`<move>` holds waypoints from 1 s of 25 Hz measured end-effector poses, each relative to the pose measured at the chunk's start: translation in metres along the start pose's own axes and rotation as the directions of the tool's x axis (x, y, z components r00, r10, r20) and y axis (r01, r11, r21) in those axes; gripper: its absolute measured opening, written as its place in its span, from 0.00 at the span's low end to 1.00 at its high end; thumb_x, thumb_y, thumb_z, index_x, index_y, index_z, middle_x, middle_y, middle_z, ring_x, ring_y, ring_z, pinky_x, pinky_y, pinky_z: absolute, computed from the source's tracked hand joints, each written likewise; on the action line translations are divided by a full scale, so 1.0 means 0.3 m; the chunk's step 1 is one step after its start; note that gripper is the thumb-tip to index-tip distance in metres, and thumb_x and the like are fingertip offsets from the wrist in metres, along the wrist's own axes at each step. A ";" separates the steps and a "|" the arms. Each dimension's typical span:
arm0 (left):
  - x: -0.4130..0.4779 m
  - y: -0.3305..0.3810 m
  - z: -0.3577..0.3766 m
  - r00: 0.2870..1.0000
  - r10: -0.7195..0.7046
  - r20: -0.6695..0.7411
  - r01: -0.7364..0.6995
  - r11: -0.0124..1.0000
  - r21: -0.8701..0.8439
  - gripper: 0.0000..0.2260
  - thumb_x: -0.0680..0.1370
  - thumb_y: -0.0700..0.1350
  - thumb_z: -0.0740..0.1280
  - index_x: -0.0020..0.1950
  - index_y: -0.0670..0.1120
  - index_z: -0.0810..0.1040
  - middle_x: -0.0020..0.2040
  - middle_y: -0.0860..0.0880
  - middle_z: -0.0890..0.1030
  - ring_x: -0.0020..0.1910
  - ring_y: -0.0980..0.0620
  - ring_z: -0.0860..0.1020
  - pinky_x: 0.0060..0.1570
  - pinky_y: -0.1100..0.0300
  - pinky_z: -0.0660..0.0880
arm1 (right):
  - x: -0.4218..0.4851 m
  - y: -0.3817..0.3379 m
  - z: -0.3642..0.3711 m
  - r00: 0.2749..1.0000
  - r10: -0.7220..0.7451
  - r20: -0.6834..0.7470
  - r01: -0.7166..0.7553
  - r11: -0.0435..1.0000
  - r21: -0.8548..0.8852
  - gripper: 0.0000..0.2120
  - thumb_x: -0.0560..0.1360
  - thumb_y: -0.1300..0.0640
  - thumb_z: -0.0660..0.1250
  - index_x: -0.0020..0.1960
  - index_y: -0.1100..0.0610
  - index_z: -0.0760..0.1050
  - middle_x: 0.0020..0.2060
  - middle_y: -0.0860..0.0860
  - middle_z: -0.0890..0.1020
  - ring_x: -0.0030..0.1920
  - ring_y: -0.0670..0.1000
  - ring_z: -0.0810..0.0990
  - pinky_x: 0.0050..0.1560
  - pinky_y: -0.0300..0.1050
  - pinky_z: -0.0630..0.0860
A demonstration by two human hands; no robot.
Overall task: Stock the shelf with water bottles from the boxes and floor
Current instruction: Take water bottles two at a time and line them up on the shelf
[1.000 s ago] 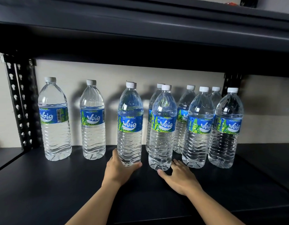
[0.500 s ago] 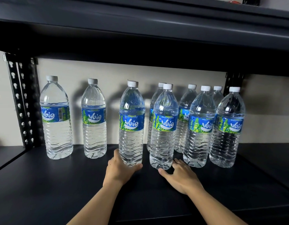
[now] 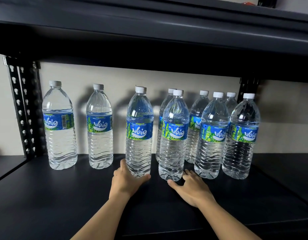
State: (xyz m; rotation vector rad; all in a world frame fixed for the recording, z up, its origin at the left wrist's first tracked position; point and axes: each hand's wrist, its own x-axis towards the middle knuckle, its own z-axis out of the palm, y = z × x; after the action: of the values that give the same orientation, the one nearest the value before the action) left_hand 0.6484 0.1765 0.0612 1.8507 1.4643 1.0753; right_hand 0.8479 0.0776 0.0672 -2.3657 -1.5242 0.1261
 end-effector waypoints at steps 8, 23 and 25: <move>0.002 -0.001 -0.005 1.000 0.008 0.012 -0.008 1.000 -0.023 0.37 0.61 0.59 0.79 0.64 0.48 0.69 0.58 0.48 0.79 0.64 0.46 0.73 0.60 0.54 0.72 | 0.004 0.003 0.001 1.000 0.006 -0.004 -0.006 1.000 0.007 0.46 0.73 0.26 0.54 0.79 0.57 0.57 0.79 0.49 0.55 0.79 0.50 0.51 0.77 0.47 0.50; -0.297 -0.099 -0.321 0.968 0.114 0.225 -0.074 0.981 -0.178 0.28 0.67 0.45 0.79 0.64 0.53 0.75 0.53 0.56 0.82 0.56 0.59 0.79 0.63 0.59 0.74 | -0.210 -0.156 -0.004 0.928 -0.106 -0.359 0.030 0.977 -0.209 0.21 0.80 0.43 0.55 0.50 0.53 0.82 0.45 0.51 0.83 0.50 0.53 0.80 0.41 0.45 0.71; -0.418 -0.145 -0.428 0.973 0.204 0.109 -0.181 0.966 -0.187 0.15 0.72 0.40 0.75 0.56 0.53 0.79 0.46 0.55 0.84 0.48 0.61 0.82 0.56 0.62 0.78 | -0.276 -0.242 0.055 0.932 -0.145 -0.332 0.144 0.989 -0.027 0.13 0.78 0.49 0.60 0.50 0.51 0.82 0.48 0.48 0.80 0.54 0.51 0.76 0.41 0.44 0.69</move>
State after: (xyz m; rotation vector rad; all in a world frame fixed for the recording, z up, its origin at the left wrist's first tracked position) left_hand 0.5057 0.0591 0.0628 1.9257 1.0980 1.1161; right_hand 0.7454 0.0342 0.0663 -2.1308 -1.5192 -0.2973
